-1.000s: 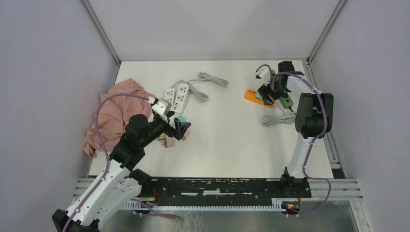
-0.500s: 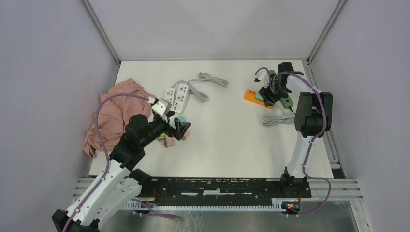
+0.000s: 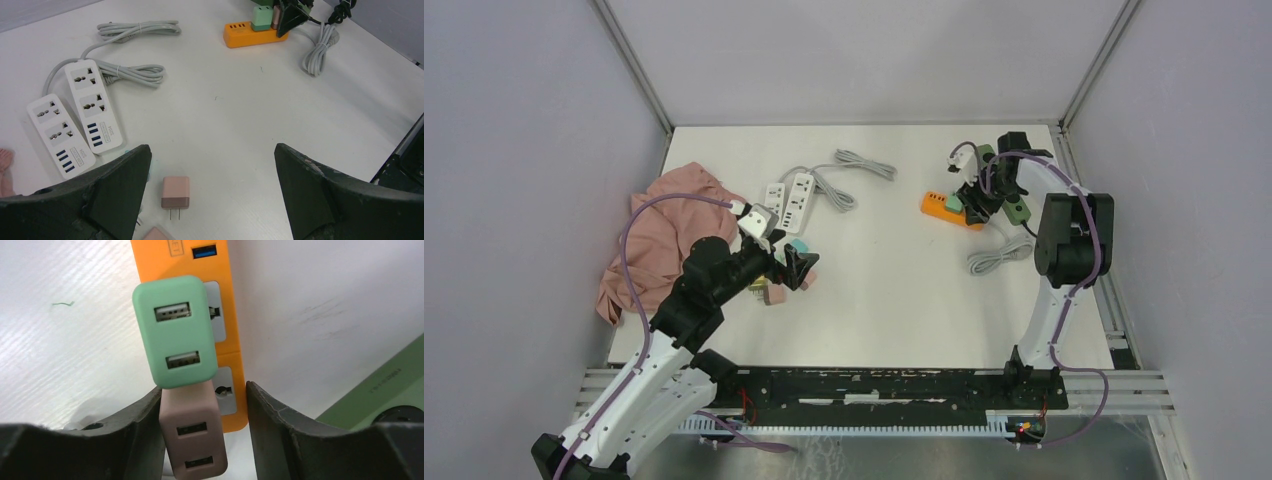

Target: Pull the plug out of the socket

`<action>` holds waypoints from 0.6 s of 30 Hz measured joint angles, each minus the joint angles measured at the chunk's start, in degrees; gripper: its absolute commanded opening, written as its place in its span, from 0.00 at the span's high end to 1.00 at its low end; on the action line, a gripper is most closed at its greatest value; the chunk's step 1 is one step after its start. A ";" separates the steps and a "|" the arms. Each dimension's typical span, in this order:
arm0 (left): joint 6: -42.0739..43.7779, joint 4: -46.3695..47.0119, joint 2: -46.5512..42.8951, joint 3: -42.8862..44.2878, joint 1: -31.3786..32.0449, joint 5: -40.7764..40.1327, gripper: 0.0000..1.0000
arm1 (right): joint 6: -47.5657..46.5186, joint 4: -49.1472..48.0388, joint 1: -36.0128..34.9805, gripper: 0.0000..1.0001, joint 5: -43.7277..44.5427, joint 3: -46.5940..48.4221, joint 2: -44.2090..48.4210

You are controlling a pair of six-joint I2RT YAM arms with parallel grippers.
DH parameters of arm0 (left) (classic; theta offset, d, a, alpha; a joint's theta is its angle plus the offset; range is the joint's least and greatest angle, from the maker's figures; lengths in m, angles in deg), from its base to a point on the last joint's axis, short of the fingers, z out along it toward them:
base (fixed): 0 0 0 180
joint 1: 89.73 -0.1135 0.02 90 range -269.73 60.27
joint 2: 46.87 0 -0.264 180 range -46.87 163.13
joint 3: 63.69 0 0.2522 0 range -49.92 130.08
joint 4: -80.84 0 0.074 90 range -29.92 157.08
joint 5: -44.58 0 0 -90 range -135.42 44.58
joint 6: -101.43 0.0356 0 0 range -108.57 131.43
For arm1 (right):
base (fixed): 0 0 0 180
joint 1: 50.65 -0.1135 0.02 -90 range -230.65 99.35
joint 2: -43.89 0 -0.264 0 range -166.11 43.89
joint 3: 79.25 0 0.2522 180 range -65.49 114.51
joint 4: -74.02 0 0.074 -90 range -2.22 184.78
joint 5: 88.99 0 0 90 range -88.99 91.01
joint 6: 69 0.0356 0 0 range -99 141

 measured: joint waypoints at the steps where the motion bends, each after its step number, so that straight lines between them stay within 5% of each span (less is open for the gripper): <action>1: 0.00 0.00 0.00 0.00 0.00 0.00 0.01 | -0.11 0.28 -0.20 0.98 -0.44 -0.37 0.42; 18: 0.00 0.00 0.02 -0.02 0.00 -0.07 0.01 | -10.08 7.13 -9.66 1.00 -10.23 -6.75 8.81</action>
